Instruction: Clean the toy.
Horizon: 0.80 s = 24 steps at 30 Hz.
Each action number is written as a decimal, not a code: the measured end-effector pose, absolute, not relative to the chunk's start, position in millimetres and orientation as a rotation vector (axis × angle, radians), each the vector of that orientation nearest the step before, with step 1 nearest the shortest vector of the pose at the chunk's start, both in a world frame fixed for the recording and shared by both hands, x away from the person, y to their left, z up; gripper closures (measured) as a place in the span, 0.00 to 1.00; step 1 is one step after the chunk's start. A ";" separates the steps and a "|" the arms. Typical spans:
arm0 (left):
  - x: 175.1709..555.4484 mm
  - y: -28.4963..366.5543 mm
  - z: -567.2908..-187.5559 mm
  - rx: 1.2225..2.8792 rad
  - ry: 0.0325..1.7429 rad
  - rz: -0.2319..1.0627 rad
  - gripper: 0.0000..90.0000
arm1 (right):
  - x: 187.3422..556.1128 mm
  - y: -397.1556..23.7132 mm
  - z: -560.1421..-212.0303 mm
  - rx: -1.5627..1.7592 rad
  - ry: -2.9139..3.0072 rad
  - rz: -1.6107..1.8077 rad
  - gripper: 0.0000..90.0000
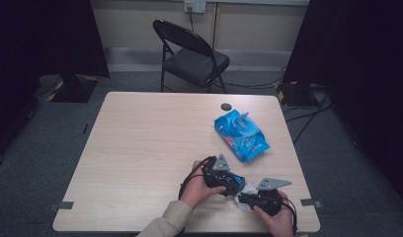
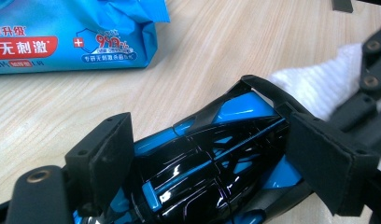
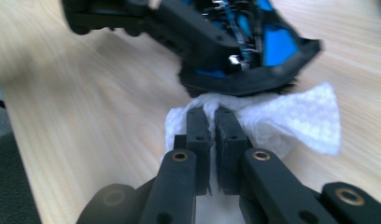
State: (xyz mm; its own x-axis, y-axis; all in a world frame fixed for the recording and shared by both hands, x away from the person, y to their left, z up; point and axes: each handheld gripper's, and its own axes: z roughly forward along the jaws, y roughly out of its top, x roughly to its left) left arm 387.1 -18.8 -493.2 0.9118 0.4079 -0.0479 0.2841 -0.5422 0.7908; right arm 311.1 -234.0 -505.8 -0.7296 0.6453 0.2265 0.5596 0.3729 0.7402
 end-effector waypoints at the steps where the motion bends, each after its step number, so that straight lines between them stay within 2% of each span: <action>1: 386.9 -19.1 -492.9 2.182 0.491 0.180 0.17 | 310.2 -231.9 -505.5 1.101 2.525 1.294 0.96; 24: 386.4 -22.2 -492.2 2.189 0.492 0.179 0.17 | 300.2 -195.1 -498.3 0.909 2.638 1.358 0.96</action>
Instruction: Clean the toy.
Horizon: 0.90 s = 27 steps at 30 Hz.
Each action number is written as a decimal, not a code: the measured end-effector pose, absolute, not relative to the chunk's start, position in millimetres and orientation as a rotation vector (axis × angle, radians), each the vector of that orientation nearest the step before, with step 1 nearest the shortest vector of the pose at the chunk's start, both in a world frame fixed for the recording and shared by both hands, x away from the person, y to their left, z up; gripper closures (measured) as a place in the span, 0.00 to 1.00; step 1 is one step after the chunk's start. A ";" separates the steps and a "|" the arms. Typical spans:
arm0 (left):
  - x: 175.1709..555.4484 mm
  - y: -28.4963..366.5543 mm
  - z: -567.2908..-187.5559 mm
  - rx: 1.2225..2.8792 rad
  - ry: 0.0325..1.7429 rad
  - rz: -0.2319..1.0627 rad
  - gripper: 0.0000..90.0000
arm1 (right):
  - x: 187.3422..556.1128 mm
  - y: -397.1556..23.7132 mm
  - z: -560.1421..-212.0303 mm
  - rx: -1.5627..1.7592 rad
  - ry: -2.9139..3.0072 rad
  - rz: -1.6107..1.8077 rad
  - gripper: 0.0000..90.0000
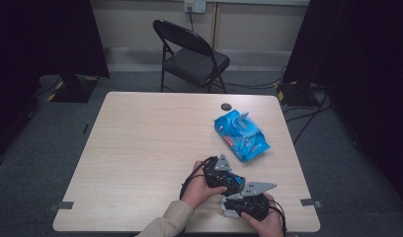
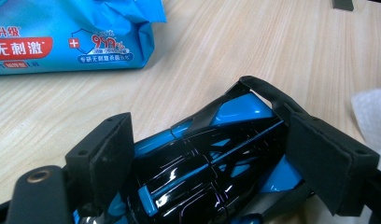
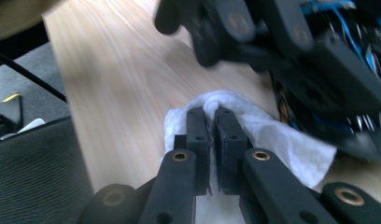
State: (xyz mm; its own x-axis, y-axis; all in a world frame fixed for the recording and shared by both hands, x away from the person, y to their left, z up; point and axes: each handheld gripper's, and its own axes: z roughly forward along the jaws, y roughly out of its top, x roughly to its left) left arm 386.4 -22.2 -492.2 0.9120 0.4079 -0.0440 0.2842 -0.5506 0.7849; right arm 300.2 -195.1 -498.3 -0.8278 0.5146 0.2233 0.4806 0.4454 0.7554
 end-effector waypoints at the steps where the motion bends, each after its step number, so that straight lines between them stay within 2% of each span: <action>1: 386.1 -22.2 -492.3 2.185 0.494 0.177 0.17 | 300.0 -194.4 -495.8 0.895 2.637 1.361 0.96; 8: 386.1 -21.8 -491.7 2.179 0.513 0.179 0.18 | 299.5 -200.0 -476.9 0.859 2.602 1.370 0.96; 12: 387.3 -16.8 -486.2 2.163 0.527 0.185 0.23 | 301.5 -210.1 -467.7 0.874 2.567 1.392 0.96; 20: 387.1 6.1 -473.7 2.185 0.516 0.244 0.20 | 308.7 -235.6 -452.1 0.944 2.470 1.409 0.96; 27: 385.1 19.7 -477.1 2.191 0.530 0.245 0.19 | 312.0 -248.7 -454.8 1.002 2.444 1.407 0.96</action>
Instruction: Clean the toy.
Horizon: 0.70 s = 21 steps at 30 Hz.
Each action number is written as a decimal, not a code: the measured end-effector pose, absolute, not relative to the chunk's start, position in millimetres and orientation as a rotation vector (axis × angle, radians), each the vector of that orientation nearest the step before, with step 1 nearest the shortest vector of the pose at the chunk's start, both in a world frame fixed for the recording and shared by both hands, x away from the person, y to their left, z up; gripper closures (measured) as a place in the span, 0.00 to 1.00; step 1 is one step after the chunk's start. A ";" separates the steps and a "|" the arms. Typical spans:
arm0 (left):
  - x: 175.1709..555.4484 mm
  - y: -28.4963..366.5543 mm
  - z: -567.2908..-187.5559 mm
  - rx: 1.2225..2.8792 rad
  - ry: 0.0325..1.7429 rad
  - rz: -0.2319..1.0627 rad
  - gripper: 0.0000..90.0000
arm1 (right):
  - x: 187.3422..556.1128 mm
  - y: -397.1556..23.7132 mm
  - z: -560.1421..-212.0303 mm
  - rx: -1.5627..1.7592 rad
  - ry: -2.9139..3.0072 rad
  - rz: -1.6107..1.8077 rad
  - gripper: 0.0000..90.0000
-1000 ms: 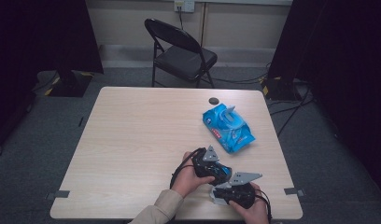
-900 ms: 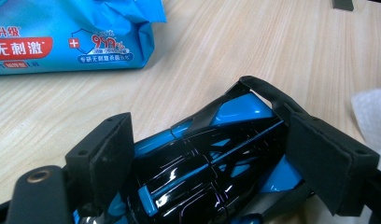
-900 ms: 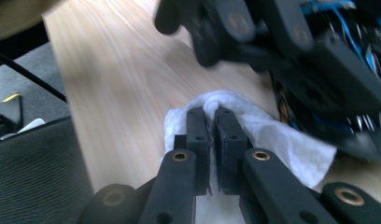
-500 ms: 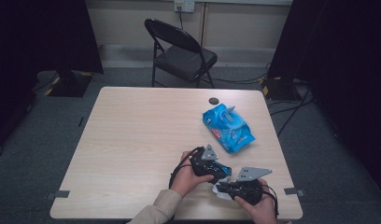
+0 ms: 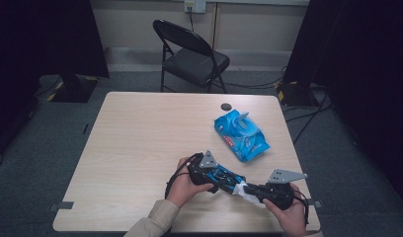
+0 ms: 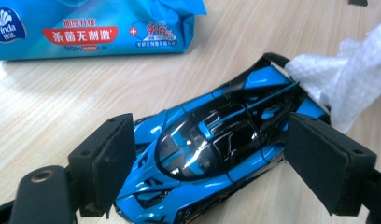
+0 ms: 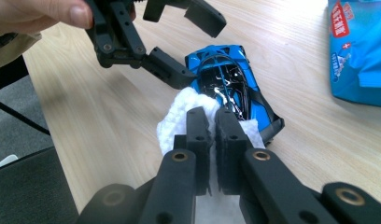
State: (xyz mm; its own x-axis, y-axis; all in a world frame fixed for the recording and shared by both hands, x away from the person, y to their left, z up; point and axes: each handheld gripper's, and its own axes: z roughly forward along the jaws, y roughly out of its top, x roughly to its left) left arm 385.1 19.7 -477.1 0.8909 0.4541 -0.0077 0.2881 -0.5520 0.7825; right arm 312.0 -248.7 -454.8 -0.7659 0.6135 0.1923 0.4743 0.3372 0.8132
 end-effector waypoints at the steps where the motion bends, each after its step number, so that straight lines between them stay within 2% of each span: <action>1: 385.3 19.5 -478.6 2.192 0.533 0.247 0.19 | 312.3 -249.0 -455.2 1.005 2.444 1.409 0.96; 21: 387.0 13.5 -490.3 2.194 0.574 0.205 0.22 | 299.1 -248.9 -458.4 0.981 2.462 1.437 0.96</action>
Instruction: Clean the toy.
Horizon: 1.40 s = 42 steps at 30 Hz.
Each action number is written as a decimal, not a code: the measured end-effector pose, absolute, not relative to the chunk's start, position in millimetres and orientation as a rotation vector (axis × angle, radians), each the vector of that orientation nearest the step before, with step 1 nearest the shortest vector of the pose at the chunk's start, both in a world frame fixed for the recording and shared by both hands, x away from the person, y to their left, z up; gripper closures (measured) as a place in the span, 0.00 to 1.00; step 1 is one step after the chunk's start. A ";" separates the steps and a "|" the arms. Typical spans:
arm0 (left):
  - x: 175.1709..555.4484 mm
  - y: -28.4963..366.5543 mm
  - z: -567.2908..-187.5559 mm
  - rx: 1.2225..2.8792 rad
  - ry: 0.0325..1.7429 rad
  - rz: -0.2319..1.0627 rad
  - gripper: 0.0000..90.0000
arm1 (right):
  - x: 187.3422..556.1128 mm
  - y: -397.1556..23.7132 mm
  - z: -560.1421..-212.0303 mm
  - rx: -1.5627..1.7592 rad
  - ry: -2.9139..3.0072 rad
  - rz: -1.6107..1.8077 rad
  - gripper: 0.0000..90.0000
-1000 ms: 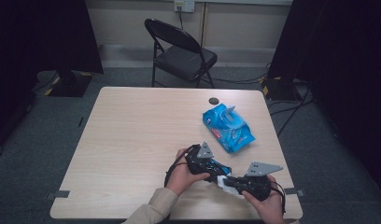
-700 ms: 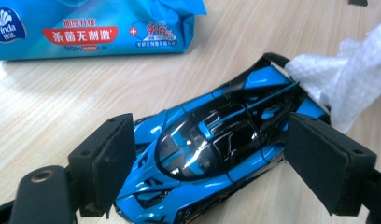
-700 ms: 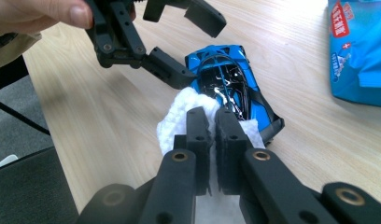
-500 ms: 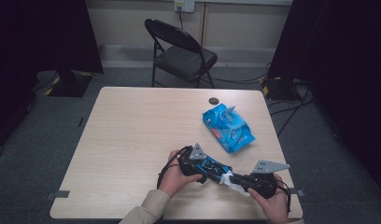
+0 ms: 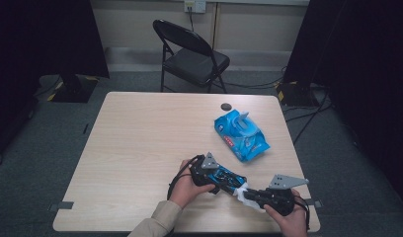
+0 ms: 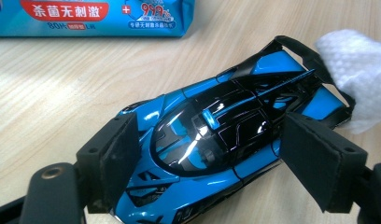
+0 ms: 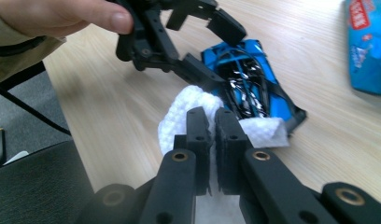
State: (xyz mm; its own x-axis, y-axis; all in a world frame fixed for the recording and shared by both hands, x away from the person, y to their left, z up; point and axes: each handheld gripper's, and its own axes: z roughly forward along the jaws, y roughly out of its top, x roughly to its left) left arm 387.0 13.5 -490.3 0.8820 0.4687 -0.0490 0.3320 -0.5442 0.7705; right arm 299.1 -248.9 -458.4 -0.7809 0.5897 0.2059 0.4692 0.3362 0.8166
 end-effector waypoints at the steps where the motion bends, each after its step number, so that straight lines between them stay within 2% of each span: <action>1: 386.9 13.5 -490.4 2.193 0.576 0.209 0.23 | 298.3 -246.4 -457.8 0.975 2.466 1.438 0.96; 4: 387.0 14.0 -490.6 2.205 0.561 0.222 0.26 | 296.9 -239.0 -456.1 0.939 2.485 1.436 0.96; 14: 387.3 14.0 -490.6 2.205 0.561 0.224 0.26 | 299.4 -226.8 -451.8 0.904 2.505 1.444 0.96; 27: 387.6 13.8 -490.3 2.206 0.560 0.223 0.26 | 293.2 -203.1 -465.3 0.842 2.596 1.429 0.96; 42: 387.9 13.5 -490.0 2.208 0.560 0.222 0.26 | 295.0 -201.7 -463.7 0.854 2.591 1.494 0.96</action>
State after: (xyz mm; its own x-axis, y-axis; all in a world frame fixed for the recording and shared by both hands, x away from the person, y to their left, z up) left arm 387.9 13.5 -490.0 0.8851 0.4644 -0.0296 0.3185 -0.5582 0.7662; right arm 295.0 -201.7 -463.7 -0.8489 0.4723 0.2373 0.4420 0.3880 0.8088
